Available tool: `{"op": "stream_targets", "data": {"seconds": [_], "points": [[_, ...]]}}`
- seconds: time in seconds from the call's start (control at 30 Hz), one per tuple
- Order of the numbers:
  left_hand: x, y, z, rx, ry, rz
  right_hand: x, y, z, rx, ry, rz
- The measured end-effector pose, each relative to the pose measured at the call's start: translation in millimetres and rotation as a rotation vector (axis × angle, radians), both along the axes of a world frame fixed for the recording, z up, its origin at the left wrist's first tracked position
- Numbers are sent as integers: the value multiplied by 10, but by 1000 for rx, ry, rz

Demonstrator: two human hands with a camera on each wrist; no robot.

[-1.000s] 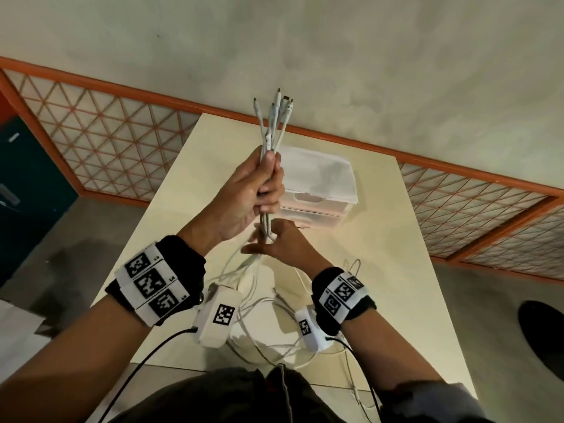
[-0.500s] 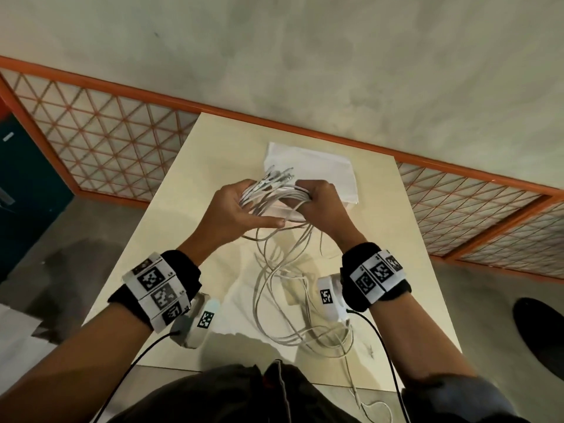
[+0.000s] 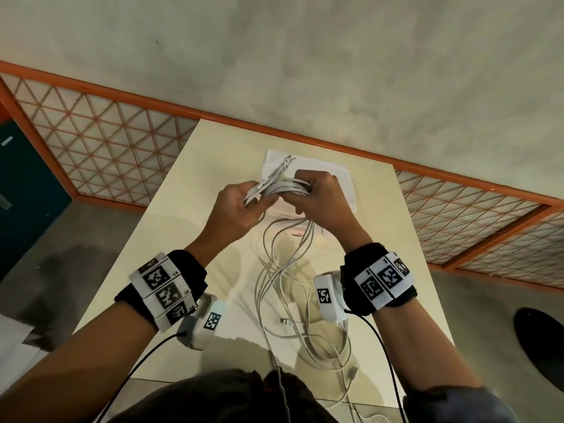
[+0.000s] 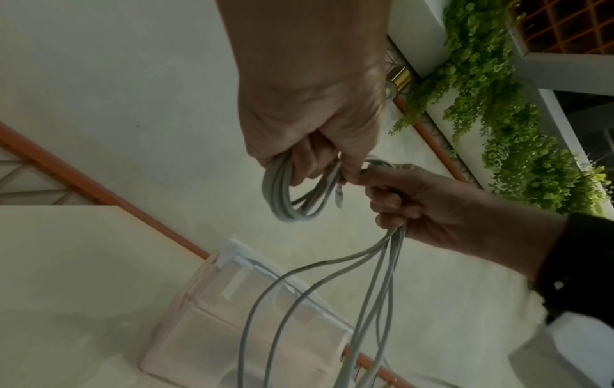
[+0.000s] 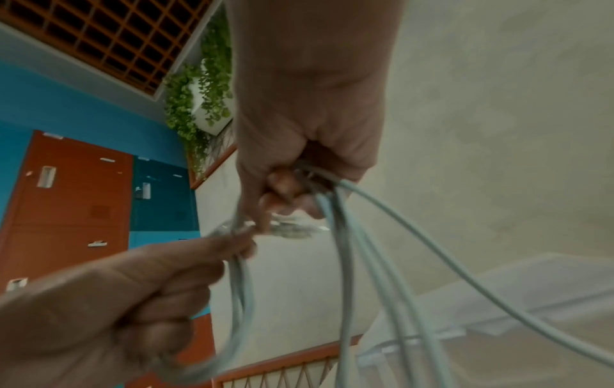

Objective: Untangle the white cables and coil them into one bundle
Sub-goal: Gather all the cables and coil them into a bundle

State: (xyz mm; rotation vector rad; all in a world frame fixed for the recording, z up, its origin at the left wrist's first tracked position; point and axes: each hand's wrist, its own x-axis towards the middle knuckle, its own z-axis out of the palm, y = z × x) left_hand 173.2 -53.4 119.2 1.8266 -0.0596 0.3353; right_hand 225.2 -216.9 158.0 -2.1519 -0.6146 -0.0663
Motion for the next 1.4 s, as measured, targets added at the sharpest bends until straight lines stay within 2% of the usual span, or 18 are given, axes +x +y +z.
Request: {"op": "stream_targets", "data": {"seconds": [0.1, 0.2, 0.3, 0.43, 0.57, 0.67, 0.73, 0.8, 0.87, 0.97, 1.07, 1.2, 1.3, 1.4], "points": [[29, -3, 128, -93, -57, 73, 2, -87, -98, 149, 187, 24], [22, -58, 207, -184, -91, 86, -30, -161, -275, 177, 355, 86], [-8, -91, 247, -279, -112, 101, -62, -253, -522, 29, 466, 166], [-39, 3, 309, -335, -133, 158, -47, -424, -881, -164, 552, 136], [-78, 82, 275, -402, -153, 189, -20, -568, -928, -302, 492, 72], [-106, 102, 188, -325, -107, 306, -26, -632, -823, -120, 338, -115], [-94, 149, 57, -187, 9, 377, 21, -674, -688, 12, 221, -269], [-79, 221, -96, -96, 171, 420, 102, -740, -496, 59, 134, -344], [-75, 278, -223, -77, 306, 416, 162, -790, -319, 26, 28, -366], [-128, 274, -282, -60, 426, 315, 176, -884, -70, -119, -121, -413], [-171, 213, -319, -61, 458, 256, 187, -992, 138, -220, -259, -485], [-175, 141, -296, -162, 426, 248, 206, -1059, 354, -258, -437, -560], [-139, 85, -246, -180, 355, 270, 224, -1109, 427, -254, -419, -517], [-134, 5, -185, -273, 307, 235, 185, -1156, 336, -340, -198, -322]]}}
